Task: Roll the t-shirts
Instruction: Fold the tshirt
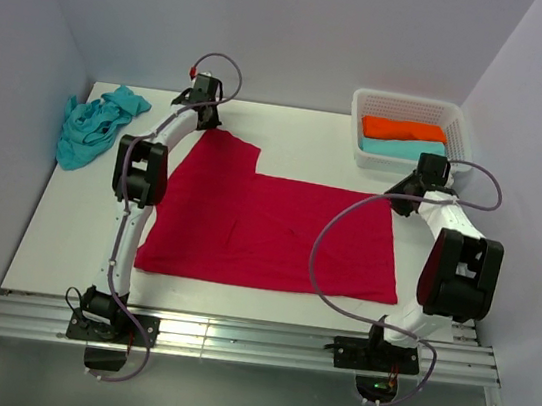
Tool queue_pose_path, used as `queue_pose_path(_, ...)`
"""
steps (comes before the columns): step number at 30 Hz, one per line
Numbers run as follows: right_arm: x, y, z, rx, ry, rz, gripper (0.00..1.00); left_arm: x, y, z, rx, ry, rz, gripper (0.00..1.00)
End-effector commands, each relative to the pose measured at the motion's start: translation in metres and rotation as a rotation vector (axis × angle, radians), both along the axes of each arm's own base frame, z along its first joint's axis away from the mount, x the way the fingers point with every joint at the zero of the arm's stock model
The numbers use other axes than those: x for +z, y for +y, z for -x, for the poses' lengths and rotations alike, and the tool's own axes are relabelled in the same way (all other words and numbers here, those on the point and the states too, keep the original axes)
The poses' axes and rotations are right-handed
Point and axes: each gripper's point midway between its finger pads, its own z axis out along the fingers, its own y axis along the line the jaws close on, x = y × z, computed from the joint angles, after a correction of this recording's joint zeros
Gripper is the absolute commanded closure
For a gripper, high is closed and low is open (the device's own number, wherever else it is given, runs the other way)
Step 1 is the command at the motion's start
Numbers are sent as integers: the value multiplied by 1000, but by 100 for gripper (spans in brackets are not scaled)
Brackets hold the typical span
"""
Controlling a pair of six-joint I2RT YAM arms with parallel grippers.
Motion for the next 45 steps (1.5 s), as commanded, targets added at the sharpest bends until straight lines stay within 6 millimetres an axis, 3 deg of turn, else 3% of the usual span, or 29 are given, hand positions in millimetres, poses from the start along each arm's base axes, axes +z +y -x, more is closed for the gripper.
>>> queue_pose_path(1,3,-9,-23,-2,-30,49,64,-17,4,32,-25,121,-40,100)
queue_pose_path(2,5,-10,-28,2,-34,52,64,3,3,30,-29,83,-32,100)
queue_pose_path(4,-3,-11,-33,20,-12,65,64,10,3,33,-40,60,-30,100)
queue_pose_path(5,0,-17,-37,5,-11,93,64,29,2,32,-45,23,-21,100)
queue_pose_path(10,-12,-28,-47,19,39,156,64,56,0,32,-60,-29,-16,100)
queue_pose_path(22,-36,-32,-52,51,109,197,59,67,-4,31,-64,-43,12,99)
queue_pose_path(28,-34,-31,-65,58,95,222,57,85,-9,33,-73,-65,45,100)
queue_pose_path(35,-53,-31,-60,80,202,251,57,93,-14,40,-75,-69,70,100)
queue_pose_path(41,-57,-32,-55,80,235,260,60,94,-14,42,-76,-70,71,100)
queue_pose_path(45,-57,-30,-53,82,234,257,68,95,-15,42,-78,-71,73,100)
